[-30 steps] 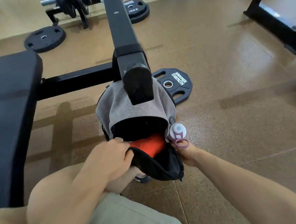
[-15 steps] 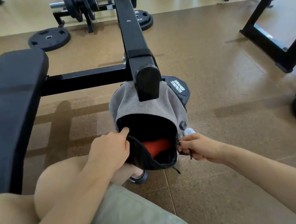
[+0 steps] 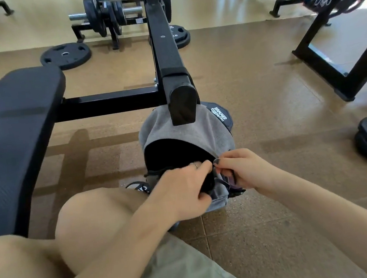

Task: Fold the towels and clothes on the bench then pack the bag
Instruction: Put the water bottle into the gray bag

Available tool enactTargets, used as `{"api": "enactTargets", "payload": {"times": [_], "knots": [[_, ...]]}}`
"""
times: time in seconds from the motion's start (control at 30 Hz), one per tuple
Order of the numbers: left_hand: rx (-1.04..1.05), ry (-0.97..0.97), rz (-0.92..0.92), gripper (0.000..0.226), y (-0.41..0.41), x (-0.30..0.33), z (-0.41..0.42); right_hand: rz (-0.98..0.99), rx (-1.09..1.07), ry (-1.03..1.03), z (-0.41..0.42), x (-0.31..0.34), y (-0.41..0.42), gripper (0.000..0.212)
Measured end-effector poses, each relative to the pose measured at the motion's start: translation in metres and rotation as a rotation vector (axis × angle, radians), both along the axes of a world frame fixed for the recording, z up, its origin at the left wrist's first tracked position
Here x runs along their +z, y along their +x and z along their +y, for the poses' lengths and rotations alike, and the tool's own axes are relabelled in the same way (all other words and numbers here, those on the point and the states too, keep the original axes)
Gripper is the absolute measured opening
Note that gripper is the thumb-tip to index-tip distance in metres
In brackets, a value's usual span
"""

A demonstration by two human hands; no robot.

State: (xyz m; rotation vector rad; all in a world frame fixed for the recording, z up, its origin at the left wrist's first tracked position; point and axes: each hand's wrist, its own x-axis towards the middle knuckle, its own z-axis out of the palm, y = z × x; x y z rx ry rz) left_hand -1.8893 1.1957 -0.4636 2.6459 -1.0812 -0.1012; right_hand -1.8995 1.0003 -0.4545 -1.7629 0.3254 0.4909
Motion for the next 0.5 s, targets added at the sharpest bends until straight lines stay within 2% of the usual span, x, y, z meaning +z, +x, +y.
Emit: {"api": "enactTargets", "payload": {"times": [0.07, 0.1, 0.13, 0.27, 0.4, 0.5], "knots": [[0.093, -0.106, 0.151, 0.039, -0.003, -0.002, -0.011, 0.037, -0.082, 0.046, -0.001, 0.000, 0.001, 0.024], [0.138, -0.137, 0.163, 0.039, -0.002, -0.003, -0.014, 0.042, -0.100, 0.045, -0.003, 0.000, 0.001, 0.023], [0.164, -0.126, 0.118, 0.039, 0.000, -0.004, -0.017, 0.033, -0.093, 0.025, -0.004, 0.001, 0.000, 0.024], [0.135, 0.040, -0.305, 0.024, 0.011, -0.013, -0.030, -0.092, 0.086, -0.206, -0.005, 0.003, -0.003, 0.027], [0.091, 0.164, -0.345, 0.030, 0.015, -0.016, -0.038, -0.254, 0.301, -0.458, -0.006, 0.006, -0.004, 0.021], [0.114, 0.203, -0.330, 0.033, 0.019, -0.013, -0.036, -0.281, 0.437, -0.431, -0.009, 0.009, -0.005, 0.008]]}}
